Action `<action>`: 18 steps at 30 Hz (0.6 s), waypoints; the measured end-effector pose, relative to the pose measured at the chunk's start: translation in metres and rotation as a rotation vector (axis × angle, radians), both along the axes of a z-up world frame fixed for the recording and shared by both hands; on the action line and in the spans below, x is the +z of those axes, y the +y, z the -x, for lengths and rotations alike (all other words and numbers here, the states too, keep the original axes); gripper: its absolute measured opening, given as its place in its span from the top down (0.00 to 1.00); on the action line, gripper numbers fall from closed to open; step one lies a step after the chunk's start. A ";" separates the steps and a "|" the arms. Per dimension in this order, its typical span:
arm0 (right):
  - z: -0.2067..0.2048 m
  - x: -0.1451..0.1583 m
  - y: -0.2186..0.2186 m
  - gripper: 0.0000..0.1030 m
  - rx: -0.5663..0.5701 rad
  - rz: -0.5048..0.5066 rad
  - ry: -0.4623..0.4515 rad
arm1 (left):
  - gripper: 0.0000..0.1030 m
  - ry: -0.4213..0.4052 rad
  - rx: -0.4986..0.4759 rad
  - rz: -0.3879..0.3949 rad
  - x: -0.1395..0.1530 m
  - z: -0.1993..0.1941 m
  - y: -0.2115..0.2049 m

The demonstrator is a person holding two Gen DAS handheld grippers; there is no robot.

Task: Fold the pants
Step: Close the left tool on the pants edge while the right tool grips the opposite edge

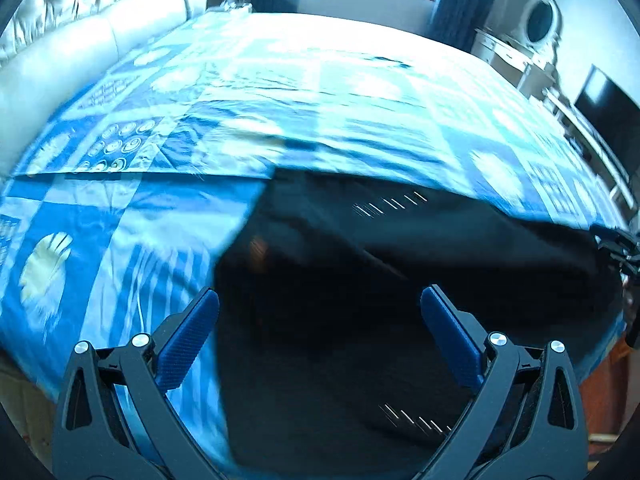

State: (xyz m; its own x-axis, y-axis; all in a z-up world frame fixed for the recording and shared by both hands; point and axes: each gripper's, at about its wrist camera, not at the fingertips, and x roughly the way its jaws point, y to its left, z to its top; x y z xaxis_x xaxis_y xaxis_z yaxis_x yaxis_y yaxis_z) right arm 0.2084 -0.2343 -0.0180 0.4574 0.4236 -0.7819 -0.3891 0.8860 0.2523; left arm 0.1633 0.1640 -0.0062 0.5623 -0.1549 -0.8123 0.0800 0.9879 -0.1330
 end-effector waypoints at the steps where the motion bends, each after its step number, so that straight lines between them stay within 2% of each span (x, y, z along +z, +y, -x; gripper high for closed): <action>1: -0.016 -0.004 0.002 0.05 0.012 0.008 0.016 | 0.02 0.024 0.008 0.016 -0.008 -0.023 0.014; 3: -0.045 -0.016 0.005 0.05 0.041 0.038 0.062 | 0.02 0.051 0.008 0.027 -0.018 -0.049 0.024; 5: -0.065 -0.028 0.009 0.05 0.061 0.070 0.099 | 0.02 0.097 -0.010 -0.005 -0.034 -0.082 0.030; 8: -0.090 -0.050 0.011 0.05 0.125 0.067 0.193 | 0.02 0.138 -0.052 -0.032 -0.052 -0.120 0.032; 12: -0.100 -0.065 0.007 0.05 0.186 0.031 0.248 | 0.04 0.159 -0.113 -0.024 -0.068 -0.153 0.022; 14: -0.101 -0.069 0.005 0.05 0.198 0.006 0.273 | 0.08 0.166 -0.139 -0.025 -0.074 -0.164 0.017; 18: -0.102 -0.080 0.005 0.08 0.220 0.017 0.312 | 0.09 0.169 -0.177 -0.056 -0.084 -0.178 0.010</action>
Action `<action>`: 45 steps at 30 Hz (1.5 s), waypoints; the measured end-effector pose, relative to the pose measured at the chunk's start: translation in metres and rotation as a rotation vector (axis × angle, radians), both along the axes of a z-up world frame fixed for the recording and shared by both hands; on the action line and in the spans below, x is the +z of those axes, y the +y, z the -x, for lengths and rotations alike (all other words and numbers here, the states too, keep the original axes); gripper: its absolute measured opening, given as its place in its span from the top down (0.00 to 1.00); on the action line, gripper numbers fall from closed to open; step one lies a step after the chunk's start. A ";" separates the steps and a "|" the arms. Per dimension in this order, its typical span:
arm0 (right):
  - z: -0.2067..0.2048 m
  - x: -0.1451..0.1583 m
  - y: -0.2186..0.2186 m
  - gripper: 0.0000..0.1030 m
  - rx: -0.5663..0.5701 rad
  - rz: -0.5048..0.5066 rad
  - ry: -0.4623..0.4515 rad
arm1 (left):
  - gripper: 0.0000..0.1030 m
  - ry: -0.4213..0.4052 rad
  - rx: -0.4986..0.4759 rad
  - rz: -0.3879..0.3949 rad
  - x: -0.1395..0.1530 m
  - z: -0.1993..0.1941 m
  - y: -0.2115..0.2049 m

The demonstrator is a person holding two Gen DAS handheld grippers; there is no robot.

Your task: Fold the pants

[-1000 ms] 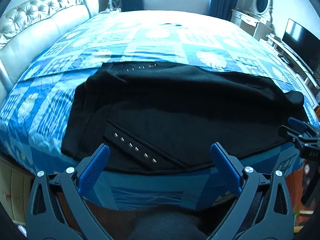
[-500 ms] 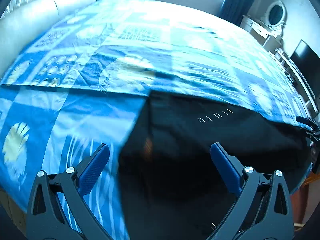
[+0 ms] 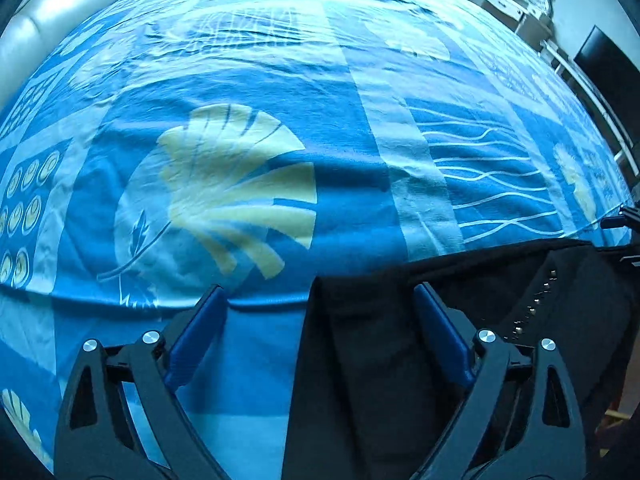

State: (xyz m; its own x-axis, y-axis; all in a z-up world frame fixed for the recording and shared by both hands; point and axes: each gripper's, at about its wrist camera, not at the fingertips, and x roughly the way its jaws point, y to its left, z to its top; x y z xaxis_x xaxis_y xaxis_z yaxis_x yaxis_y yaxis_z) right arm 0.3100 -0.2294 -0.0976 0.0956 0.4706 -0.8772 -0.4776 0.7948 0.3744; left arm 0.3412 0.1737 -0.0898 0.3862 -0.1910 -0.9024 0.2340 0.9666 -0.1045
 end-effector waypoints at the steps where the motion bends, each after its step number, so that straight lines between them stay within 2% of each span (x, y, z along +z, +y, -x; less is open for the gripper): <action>1: -0.001 -0.002 0.002 0.12 0.004 0.010 0.004 | 0.12 -0.006 -0.009 -0.004 0.000 -0.001 -0.001; 2: 0.000 -0.003 0.003 0.16 0.012 0.031 0.001 | 0.18 0.000 -0.022 0.005 0.000 -0.001 -0.002; 3: -0.001 -0.003 0.005 0.26 0.018 0.047 -0.006 | 0.21 0.000 -0.034 0.011 0.001 -0.001 -0.002; 5: -0.003 -0.003 0.004 0.49 0.018 0.040 -0.001 | 0.40 0.005 -0.066 0.035 0.004 0.000 -0.005; 6: -0.004 -0.003 0.002 0.70 0.024 -0.005 0.035 | 0.46 0.009 -0.079 0.046 0.006 0.001 -0.007; 7: -0.005 -0.004 0.002 0.90 0.034 -0.035 0.063 | 0.59 0.013 -0.095 0.063 0.007 0.002 -0.010; 10: 0.005 0.000 0.011 0.92 0.077 0.009 0.032 | 0.68 0.008 -0.127 0.043 0.010 0.008 -0.019; 13: 0.007 0.015 0.010 0.93 0.047 0.041 -0.037 | 0.69 -0.006 -0.107 0.058 0.020 0.009 -0.017; 16: 0.006 0.045 0.000 0.93 -0.016 0.016 -0.127 | 0.69 -0.051 -0.086 0.105 0.041 0.011 -0.009; 20: 0.021 0.082 0.001 0.93 -0.042 0.011 -0.244 | 0.69 -0.121 -0.069 0.153 0.076 0.024 -0.003; 23: 0.055 0.108 0.009 0.93 -0.023 0.036 -0.337 | 0.69 -0.162 -0.061 0.186 0.096 0.046 0.003; 28: 0.109 0.127 0.025 0.93 0.007 0.042 -0.421 | 0.69 -0.200 -0.048 0.240 0.117 0.098 0.011; 32: 0.155 0.124 0.035 0.93 0.043 0.065 -0.446 | 0.69 -0.216 -0.028 0.273 0.125 0.150 0.022; 36: 0.196 0.107 0.041 0.93 0.059 0.070 -0.426 | 0.69 -0.206 0.003 0.292 0.117 0.195 0.032; 41: 0.234 0.073 0.055 0.93 0.092 0.104 -0.386 | 0.69 -0.157 0.066 0.319 0.089 0.239 0.044; 45: 0.253 0.041 0.069 0.93 0.108 0.138 -0.349 | 0.70 -0.093 0.123 0.319 0.058 0.259 0.051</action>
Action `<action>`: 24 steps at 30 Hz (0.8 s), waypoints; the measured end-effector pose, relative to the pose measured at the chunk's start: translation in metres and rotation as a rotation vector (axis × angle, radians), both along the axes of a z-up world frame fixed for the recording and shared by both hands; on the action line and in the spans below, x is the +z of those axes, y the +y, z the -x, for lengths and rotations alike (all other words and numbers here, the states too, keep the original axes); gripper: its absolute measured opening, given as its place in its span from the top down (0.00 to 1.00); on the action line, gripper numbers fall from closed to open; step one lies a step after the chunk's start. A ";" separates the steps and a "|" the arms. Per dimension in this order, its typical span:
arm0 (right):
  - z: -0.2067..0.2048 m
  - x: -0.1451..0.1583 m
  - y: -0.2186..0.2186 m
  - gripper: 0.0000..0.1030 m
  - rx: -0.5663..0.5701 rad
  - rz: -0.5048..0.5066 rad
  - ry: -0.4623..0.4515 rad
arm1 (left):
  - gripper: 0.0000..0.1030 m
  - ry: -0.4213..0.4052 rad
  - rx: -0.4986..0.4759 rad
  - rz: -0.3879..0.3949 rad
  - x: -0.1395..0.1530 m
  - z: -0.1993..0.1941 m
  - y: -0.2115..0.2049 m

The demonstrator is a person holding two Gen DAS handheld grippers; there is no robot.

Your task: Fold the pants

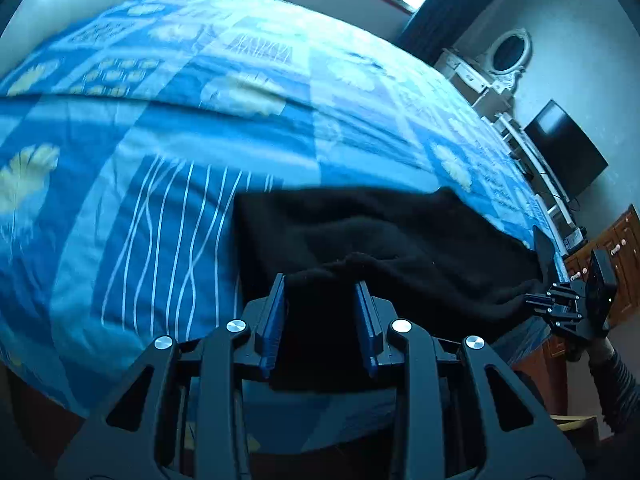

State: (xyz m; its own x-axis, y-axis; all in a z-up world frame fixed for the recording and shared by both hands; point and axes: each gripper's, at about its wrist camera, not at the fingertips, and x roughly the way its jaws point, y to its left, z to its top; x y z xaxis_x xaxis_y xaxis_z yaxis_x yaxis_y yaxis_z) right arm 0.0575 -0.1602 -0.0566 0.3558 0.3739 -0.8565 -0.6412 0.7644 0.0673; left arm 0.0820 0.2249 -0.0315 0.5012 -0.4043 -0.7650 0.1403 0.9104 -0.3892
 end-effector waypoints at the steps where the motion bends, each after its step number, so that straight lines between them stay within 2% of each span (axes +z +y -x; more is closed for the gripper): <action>1: 0.003 -0.006 0.003 0.93 0.001 0.013 0.002 | 0.70 0.022 0.012 -0.003 -0.009 0.004 0.000; 3: 0.009 -0.013 0.006 0.92 -0.016 0.021 0.005 | 0.69 0.055 0.032 0.005 -0.022 0.009 0.003; 5: 0.012 -0.011 0.003 0.89 -0.039 -0.004 0.020 | 0.68 0.087 0.065 0.048 -0.032 0.018 0.010; 7: 0.015 -0.005 -0.007 0.77 -0.083 -0.063 0.066 | 0.61 0.110 0.101 0.085 -0.037 0.026 0.016; 10: 0.021 0.004 -0.034 0.60 -0.187 -0.202 0.127 | 0.49 0.117 0.158 0.196 -0.037 0.043 0.028; 12: 0.024 0.007 -0.056 0.57 -0.280 -0.322 0.186 | 0.43 0.117 0.193 0.272 -0.036 0.055 0.030; 13: 0.026 0.006 -0.071 0.56 -0.350 -0.401 0.224 | 0.39 0.116 0.201 0.281 -0.035 0.056 0.029; 16: 0.031 -0.004 -0.105 0.55 -0.535 -0.597 0.336 | 0.39 0.127 0.228 0.314 -0.038 0.056 0.020; 18: 0.036 -0.013 -0.117 0.55 -0.617 -0.678 0.393 | 0.39 0.133 0.240 0.321 -0.039 0.054 0.016; 22: 0.044 -0.022 -0.126 0.55 -0.712 -0.700 0.415 | 0.39 0.117 0.252 0.354 -0.030 0.048 0.007; 24: 0.046 -0.028 -0.126 0.55 -0.741 -0.733 0.431 | 0.39 0.115 0.252 0.343 -0.029 0.043 0.002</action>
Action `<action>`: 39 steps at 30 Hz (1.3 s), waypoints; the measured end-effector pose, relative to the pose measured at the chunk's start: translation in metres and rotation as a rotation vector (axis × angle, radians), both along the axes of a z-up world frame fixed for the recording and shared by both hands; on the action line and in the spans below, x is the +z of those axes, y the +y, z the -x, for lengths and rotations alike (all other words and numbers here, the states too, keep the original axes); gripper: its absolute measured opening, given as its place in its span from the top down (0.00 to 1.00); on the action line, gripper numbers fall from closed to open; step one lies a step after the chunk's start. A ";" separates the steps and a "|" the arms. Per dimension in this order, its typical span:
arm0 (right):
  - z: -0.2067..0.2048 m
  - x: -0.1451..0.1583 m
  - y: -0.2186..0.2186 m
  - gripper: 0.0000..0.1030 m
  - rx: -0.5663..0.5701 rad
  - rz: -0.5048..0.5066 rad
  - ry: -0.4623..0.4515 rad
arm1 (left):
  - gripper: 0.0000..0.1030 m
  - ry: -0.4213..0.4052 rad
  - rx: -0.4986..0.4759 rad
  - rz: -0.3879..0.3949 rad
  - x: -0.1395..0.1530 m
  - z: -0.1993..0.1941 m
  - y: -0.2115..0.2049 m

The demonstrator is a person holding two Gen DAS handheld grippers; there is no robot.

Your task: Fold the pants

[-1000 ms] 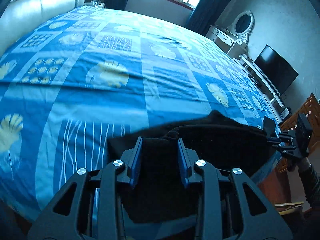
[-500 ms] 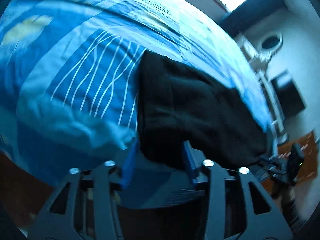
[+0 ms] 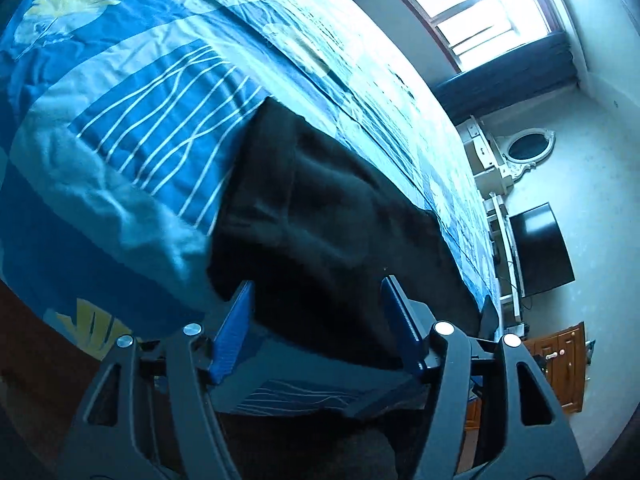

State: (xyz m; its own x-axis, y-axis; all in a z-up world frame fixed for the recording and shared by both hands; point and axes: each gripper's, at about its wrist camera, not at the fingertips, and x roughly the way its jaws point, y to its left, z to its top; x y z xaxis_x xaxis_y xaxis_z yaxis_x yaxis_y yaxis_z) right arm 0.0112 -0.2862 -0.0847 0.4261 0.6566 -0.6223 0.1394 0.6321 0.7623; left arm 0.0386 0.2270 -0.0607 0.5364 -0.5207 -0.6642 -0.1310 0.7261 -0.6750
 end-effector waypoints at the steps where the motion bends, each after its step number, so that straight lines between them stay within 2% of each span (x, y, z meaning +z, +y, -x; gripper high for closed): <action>1: -0.001 -0.003 -0.003 0.55 -0.014 -0.009 0.013 | 0.39 0.003 -0.001 0.001 -0.001 -0.002 -0.002; 6: -0.001 -0.014 0.006 0.55 -0.069 -0.023 0.048 | 0.39 0.043 0.016 0.018 -0.012 -0.011 -0.010; 12: -0.002 -0.019 0.009 0.55 -0.143 -0.028 0.054 | 0.39 0.057 0.013 -0.048 -0.017 -0.016 -0.022; 13: -0.001 -0.021 0.006 0.59 -0.151 -0.009 0.045 | 0.47 0.060 0.012 -0.069 -0.018 -0.018 -0.024; 14: -0.003 -0.020 0.007 0.64 -0.153 0.023 0.041 | 0.63 0.066 0.012 -0.090 -0.018 -0.020 -0.026; 15: -0.007 -0.017 0.009 0.83 -0.141 0.076 0.035 | 0.70 0.074 0.008 -0.115 -0.018 -0.022 -0.028; 16: -0.010 -0.012 0.008 0.90 -0.135 0.099 0.012 | 0.84 0.075 0.009 -0.131 -0.017 -0.022 -0.028; 17: -0.014 -0.005 0.008 0.91 -0.138 0.101 -0.007 | 0.92 0.067 0.010 -0.139 -0.014 -0.022 -0.029; 21: -0.014 0.023 0.000 0.92 -0.142 0.167 -0.131 | 0.92 0.043 0.013 -0.142 -0.010 -0.013 -0.029; 23: -0.012 0.018 -0.002 0.92 -0.130 0.187 -0.122 | 0.92 0.064 0.008 -0.134 -0.019 -0.009 -0.029; 26: -0.006 -0.008 -0.005 0.92 -0.115 0.205 -0.060 | 0.92 0.063 0.012 -0.097 -0.034 -0.006 -0.025; 28: -0.001 -0.023 -0.009 0.92 -0.118 0.170 -0.046 | 0.92 0.060 0.010 -0.065 -0.037 -0.005 -0.021; 30: 0.000 -0.025 -0.010 0.92 -0.123 0.133 -0.052 | 0.92 0.059 -0.001 -0.072 -0.036 -0.006 -0.020; 32: 0.003 -0.023 -0.017 0.91 -0.119 0.099 -0.036 | 0.87 0.047 -0.010 -0.115 -0.029 -0.003 -0.022; 34: 0.009 -0.011 -0.025 0.84 -0.121 0.098 -0.008 | 0.84 0.028 -0.025 -0.192 -0.018 0.002 -0.028; 36: 0.015 0.005 -0.037 0.71 -0.124 0.125 -0.001 | 0.73 0.009 -0.050 -0.268 -0.007 0.008 -0.035; 38: 0.021 0.023 -0.059 0.65 -0.143 0.169 -0.007 | 0.59 -0.022 -0.066 -0.338 0.006 0.013 -0.041; 39: 0.025 0.032 -0.076 0.61 -0.164 0.189 -0.004 | 0.56 -0.034 -0.071 -0.362 0.011 0.016 -0.044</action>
